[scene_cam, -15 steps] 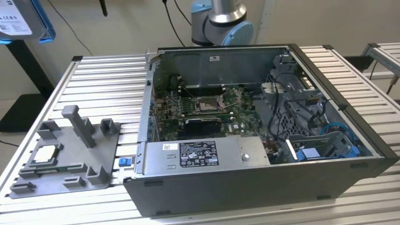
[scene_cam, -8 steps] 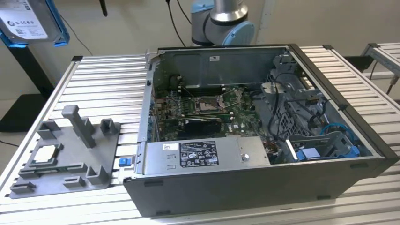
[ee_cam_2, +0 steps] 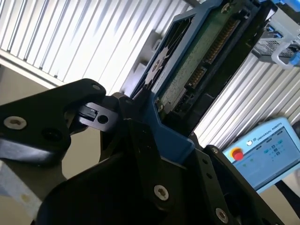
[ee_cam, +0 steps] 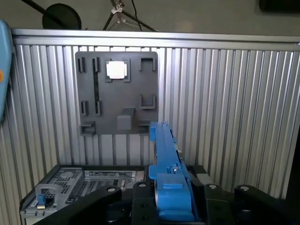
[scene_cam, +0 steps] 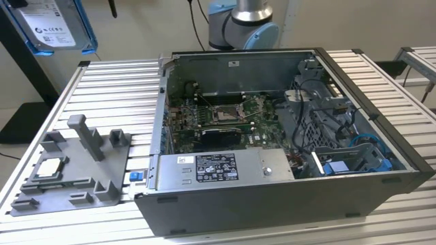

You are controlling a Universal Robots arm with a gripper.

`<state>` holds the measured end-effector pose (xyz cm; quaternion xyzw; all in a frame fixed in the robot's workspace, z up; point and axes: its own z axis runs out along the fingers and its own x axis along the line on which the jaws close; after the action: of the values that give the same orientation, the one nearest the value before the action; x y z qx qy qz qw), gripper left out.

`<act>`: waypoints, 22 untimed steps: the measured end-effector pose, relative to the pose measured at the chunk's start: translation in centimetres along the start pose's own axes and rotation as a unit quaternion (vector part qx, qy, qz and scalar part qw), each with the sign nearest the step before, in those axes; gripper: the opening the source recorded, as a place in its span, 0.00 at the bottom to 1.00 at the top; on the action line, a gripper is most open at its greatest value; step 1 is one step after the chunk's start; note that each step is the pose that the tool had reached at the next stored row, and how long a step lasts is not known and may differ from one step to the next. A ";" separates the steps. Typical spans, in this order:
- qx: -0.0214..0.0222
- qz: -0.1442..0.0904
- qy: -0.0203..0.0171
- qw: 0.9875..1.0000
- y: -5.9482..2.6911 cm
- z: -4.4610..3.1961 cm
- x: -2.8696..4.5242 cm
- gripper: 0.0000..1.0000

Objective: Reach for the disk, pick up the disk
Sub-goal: 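Pick up the disk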

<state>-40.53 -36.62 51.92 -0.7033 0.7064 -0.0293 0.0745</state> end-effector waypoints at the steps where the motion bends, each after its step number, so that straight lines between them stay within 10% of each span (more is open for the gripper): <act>1: 0.000 0.000 0.000 1.000 -0.43 0.11 0.00 0.00; 22: 0.000 0.000 0.000 1.000 -8.86 2.33 0.07 0.00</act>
<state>-31.43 -36.62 50.92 -0.7033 0.7064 -0.0293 0.0745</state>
